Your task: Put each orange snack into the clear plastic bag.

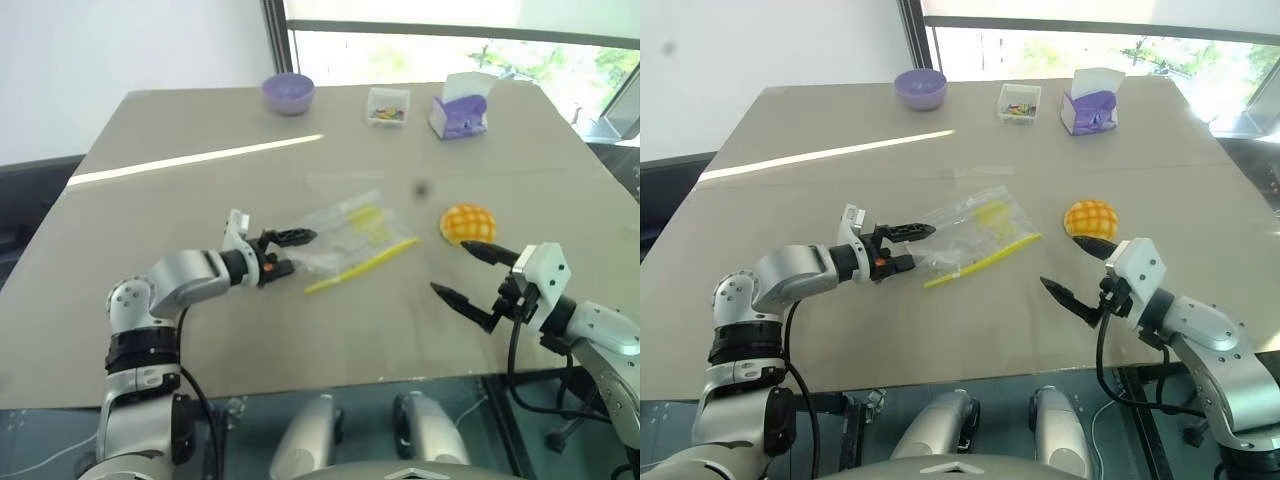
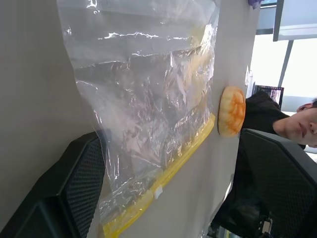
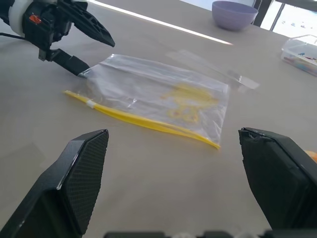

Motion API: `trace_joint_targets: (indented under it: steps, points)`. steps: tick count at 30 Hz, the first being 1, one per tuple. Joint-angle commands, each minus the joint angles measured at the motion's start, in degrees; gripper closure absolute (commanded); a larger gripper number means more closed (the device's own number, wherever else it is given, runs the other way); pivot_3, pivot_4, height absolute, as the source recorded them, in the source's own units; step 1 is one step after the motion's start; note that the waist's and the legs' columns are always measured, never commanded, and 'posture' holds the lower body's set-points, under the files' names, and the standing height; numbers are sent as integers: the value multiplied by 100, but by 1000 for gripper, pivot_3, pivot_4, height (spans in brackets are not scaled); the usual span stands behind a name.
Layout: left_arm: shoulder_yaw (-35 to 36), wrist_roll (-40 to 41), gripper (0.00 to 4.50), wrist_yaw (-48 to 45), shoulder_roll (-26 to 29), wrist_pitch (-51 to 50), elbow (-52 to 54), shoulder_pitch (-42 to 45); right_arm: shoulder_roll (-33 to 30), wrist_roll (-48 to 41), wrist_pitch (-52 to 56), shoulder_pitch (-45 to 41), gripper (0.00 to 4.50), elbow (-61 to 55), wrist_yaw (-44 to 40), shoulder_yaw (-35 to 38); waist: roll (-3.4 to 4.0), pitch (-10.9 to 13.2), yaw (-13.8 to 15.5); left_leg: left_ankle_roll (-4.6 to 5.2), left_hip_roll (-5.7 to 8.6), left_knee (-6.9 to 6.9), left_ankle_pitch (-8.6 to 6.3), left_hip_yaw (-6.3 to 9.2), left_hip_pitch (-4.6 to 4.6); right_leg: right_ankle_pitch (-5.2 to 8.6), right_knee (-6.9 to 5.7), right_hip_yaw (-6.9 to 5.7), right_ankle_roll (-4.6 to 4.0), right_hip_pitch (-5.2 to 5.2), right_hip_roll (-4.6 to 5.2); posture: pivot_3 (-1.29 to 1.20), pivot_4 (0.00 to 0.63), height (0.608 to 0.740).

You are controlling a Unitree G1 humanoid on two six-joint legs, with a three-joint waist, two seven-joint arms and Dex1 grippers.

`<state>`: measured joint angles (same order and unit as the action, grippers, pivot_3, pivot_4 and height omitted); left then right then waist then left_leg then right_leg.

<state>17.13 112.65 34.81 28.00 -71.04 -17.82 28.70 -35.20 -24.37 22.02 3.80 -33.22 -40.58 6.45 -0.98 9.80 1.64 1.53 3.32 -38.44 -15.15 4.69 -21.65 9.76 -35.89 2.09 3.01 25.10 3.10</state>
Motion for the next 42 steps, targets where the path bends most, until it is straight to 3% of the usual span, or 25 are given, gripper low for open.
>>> trace_joint_targets:
  steps: [1, 8, 9, 19, 27, 35, 39, 42]
  points:
    - [-136, 35, 1205, 142, -170, -113, -260, 198, 89, 130, -165, 3, 0, -249, 130, -146, -1, 0, -3, 0, 0, 0, 0, 0, 0, 0, 0, 0, 0, 0, 0, 0, 150, 740]
    - [172, 35, 4306, 420, -596, 135, -432, 463, 96, 808, -547, -140, 0, -34, 205, -579, -2, 1, -52, -4, 1, 0, 2, 3, -3, 0, 0, -2, 0, 2, -1, 0, 150, 740]
    - [223, 35, 4435, 457, -649, 166, -415, 471, 117, 887, -604, -165, 0, 26, 202, -653, -2, 0, -68, -5, 0, 0, 3, 3, -3, 0, 1, -2, 0, 2, 0, 0, 150, 740]
    - [1141, 35, 4435, 1156, -1560, 766, 193, 840, 560, 1781, -1285, -1057, 0, 1355, 422, -1321, -7, 2, -79, -8, 1, -1, 5, 1, -2, -1, 3, 0, 0, 1, 0, 0, 150, 740]
    - [1869, 35, 4435, 2108, -2338, 1095, 1050, 1235, 894, 3828, -2593, -2312, 0, 3354, 1509, -2178, -12, 4, -87, -9, 4, 1, 5, -2, -4, -1, 4, 2, 0, 4, -2, 0, 150, 740]
    - [2197, 35, 4435, 2729, -2812, 1325, 1620, 1412, 1314, 4900, -3267, -3608, 0, 5442, 2593, -2598, -23, 6, -95, -12, 6, 1, 8, -8, 1, -2, 5, 8, -1, 1, -9, 0, 150, 740]
    - [2268, 35, 4500, 2834, -2843, 1349, 1703, 1413, 1399, 4923, -3438, -3860, 1102, 5866, 2729, -2552, -25, 7, -83, -13, 11, 1, 8, 0, -3, -2, 9, 3, -2, 1, -10, 0, 150, 740]
    - [2299, 35, 4500, 2850, -2840, 1333, 1691, 1399, 1376, 4900, -3533, -3879, 2367, 5969, 2684, -2548, -25, 7, -89, -12, 15, 3, 8, 3, -6, -2, 14, 1, -2, 2, -10, 0, 150, 740]
